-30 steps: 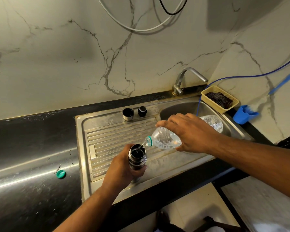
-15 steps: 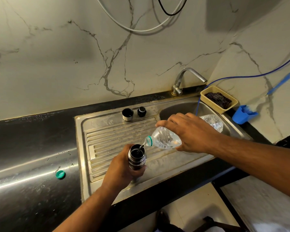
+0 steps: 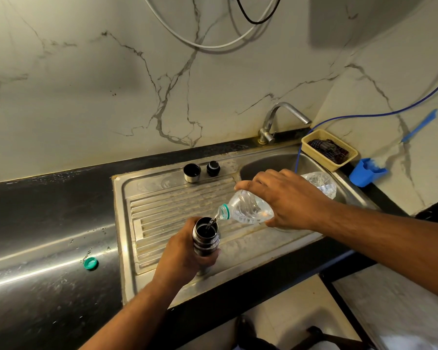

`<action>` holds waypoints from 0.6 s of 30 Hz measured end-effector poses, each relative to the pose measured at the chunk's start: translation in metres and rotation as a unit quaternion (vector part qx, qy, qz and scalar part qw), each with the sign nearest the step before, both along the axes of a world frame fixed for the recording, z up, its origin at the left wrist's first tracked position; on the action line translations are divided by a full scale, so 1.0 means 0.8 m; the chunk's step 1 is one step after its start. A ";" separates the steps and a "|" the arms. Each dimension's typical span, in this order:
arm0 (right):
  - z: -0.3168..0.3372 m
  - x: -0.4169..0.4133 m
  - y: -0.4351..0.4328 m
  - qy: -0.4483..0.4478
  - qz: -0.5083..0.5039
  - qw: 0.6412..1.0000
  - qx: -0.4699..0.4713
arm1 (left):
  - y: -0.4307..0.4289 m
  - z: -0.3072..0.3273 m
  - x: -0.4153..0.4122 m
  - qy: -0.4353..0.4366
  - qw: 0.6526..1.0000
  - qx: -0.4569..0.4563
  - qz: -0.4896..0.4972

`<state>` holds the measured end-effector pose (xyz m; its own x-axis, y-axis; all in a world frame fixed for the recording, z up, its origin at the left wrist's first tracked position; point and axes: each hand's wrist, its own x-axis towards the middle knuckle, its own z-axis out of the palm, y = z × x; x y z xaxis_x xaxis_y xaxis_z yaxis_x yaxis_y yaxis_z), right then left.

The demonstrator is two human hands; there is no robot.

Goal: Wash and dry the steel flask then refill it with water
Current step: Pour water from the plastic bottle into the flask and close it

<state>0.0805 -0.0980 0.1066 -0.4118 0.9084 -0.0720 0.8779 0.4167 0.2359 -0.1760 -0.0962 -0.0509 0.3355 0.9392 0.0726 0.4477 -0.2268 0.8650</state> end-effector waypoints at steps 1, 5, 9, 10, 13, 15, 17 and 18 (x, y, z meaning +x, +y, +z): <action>0.000 0.000 0.000 0.000 -0.001 1.000 0.001 | 0.000 0.000 0.000 0.000 1.000 0.000 0.000; 0.000 0.002 -0.001 -0.002 -0.001 1.000 0.002 | 0.001 -0.001 0.000 0.003 1.000 0.003 -0.001; 0.000 0.002 0.000 0.000 -0.004 1.000 0.002 | 0.001 0.000 0.000 0.005 1.000 0.006 0.000; -0.001 0.002 0.001 -0.001 -0.004 1.000 0.002 | 0.001 0.000 0.000 0.006 1.000 0.007 -0.001; 0.001 0.002 0.000 -0.003 -0.002 1.000 0.003 | 0.001 0.001 0.000 0.008 1.000 0.008 -0.002; 0.002 0.002 0.000 -0.006 -0.001 1.000 0.001 | 0.000 0.002 -0.001 0.008 1.000 0.007 -0.002; 0.002 0.002 0.000 -0.004 -0.001 1.000 0.000 | 0.000 0.002 -0.001 0.008 1.000 0.004 -0.002; 0.002 0.002 0.000 -0.003 -0.001 1.000 -0.001 | 0.001 0.002 -0.001 0.009 1.000 0.003 -0.002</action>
